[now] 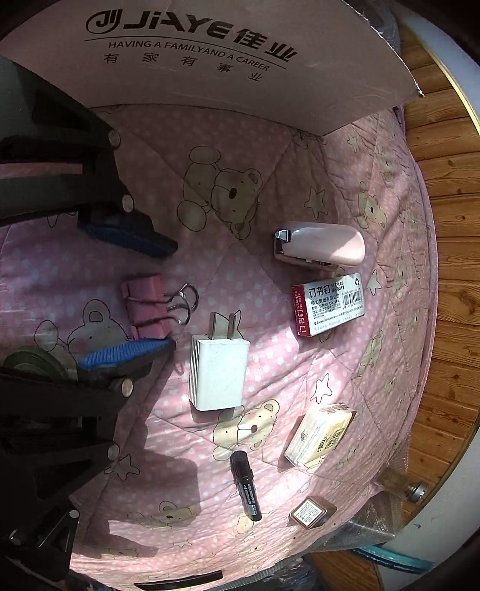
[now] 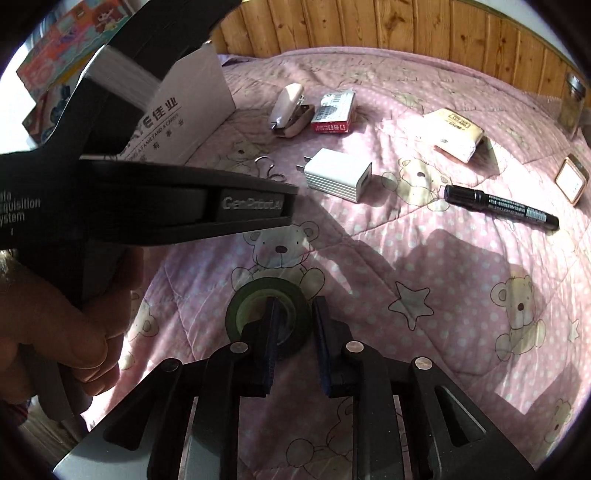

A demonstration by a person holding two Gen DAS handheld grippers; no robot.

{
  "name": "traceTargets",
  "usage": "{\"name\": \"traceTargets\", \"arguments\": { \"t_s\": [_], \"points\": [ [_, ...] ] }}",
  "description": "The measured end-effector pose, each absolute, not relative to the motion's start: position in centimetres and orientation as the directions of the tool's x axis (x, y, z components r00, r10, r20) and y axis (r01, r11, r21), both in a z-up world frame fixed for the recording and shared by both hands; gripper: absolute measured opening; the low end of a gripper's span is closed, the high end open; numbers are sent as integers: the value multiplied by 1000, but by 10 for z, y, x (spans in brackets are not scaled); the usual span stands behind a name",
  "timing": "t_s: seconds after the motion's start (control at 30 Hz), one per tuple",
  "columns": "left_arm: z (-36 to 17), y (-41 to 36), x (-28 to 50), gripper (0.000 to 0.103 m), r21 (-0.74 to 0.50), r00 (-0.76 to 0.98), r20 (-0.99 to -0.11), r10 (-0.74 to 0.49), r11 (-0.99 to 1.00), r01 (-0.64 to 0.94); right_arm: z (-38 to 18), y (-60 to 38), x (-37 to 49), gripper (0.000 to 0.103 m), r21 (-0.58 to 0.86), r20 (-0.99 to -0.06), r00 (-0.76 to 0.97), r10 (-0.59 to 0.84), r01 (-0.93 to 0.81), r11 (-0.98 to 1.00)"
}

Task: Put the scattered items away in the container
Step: 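Grasp the pink binder clip with the left tool while the right tool grasps the green tape roll, then carry the binder clip and tape roll over the white box with both tools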

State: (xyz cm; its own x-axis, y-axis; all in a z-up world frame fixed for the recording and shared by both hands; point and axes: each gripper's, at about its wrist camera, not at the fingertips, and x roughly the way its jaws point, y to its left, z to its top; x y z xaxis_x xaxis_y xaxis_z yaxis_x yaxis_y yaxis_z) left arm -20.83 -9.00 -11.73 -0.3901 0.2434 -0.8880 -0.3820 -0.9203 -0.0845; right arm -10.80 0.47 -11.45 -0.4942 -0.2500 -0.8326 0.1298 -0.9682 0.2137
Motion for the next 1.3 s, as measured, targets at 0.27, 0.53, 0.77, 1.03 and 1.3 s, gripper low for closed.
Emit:
{"name": "traceTargets", "arguments": {
  "t_s": [0.27,0.53,0.77,1.03,1.3],
  "points": [
    [-115,-114,-202,35,-144,-383,-877,291,-919,-367,-114,10,-109,16,261,-820,-499,-279,108,-959],
    [-101,-133,-195,35,-195,-396,-859,324,-923,-332,-106,17,-98,16,349,-803,-495,-332,61,-935],
    [-85,-141,-177,35,-226,-411,-835,365,-910,-347,-90,11,-84,16,327,-797,-519,-309,60,-943],
    [-63,-148,-157,35,-263,-437,-798,416,-892,-368,-70,1,-63,16,284,-790,-553,-266,55,-957],
    [-46,-164,-127,35,-301,-458,-758,464,-873,-385,-55,-14,-35,16,243,-780,-580,-235,65,-968]
  ]
}}
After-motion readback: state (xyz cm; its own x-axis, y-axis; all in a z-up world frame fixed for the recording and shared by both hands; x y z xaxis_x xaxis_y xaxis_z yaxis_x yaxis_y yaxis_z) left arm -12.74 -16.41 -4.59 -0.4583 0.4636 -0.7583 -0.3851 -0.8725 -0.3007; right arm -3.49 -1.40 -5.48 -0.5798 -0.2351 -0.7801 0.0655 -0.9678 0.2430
